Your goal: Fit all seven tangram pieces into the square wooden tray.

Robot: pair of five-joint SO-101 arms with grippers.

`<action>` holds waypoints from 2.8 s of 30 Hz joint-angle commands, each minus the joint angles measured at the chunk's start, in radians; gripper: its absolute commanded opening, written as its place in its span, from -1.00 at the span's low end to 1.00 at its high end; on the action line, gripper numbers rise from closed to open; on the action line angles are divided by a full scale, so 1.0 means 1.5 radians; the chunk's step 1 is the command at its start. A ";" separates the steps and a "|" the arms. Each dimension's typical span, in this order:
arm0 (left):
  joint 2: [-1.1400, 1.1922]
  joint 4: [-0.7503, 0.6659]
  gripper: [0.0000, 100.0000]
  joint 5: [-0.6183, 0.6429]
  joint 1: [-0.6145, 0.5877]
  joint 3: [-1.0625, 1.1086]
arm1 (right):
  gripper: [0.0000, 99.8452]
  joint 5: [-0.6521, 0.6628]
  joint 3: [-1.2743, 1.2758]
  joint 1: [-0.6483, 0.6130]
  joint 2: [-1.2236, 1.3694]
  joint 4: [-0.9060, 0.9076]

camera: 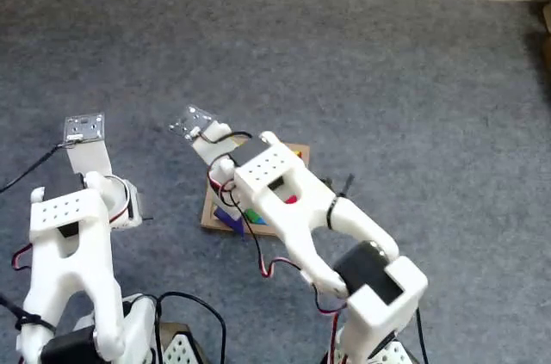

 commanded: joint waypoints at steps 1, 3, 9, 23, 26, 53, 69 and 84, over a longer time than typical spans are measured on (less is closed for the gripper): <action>-0.021 -0.009 -0.52 -0.001 -0.009 0.002 | -0.90 0.020 -0.057 -0.007 0.030 0.003; -0.021 -0.009 -0.52 -0.001 -0.009 0.003 | -0.90 0.020 -0.078 -0.007 0.043 0.004; -0.021 -0.009 -0.52 -0.001 -0.009 0.003 | -0.90 0.102 -0.104 -0.007 0.073 0.004; -0.020 -0.023 -0.52 -0.001 -0.019 0.004 | -0.90 0.209 -0.044 -0.008 0.004 0.023; -0.020 -0.023 -0.52 -0.001 -0.019 0.004 | -0.90 0.213 -0.035 -0.008 -0.003 0.026; -0.027 -0.032 -0.78 -0.003 -0.015 0.001 | -0.99 0.161 0.325 0.231 -0.647 0.158; -0.273 -0.047 -0.99 -0.005 0.026 0.130 | -0.99 0.128 0.672 0.387 -1.094 0.099; -0.638 0.007 -0.99 -0.004 0.103 0.276 | -0.99 -0.026 0.855 0.385 -1.283 0.023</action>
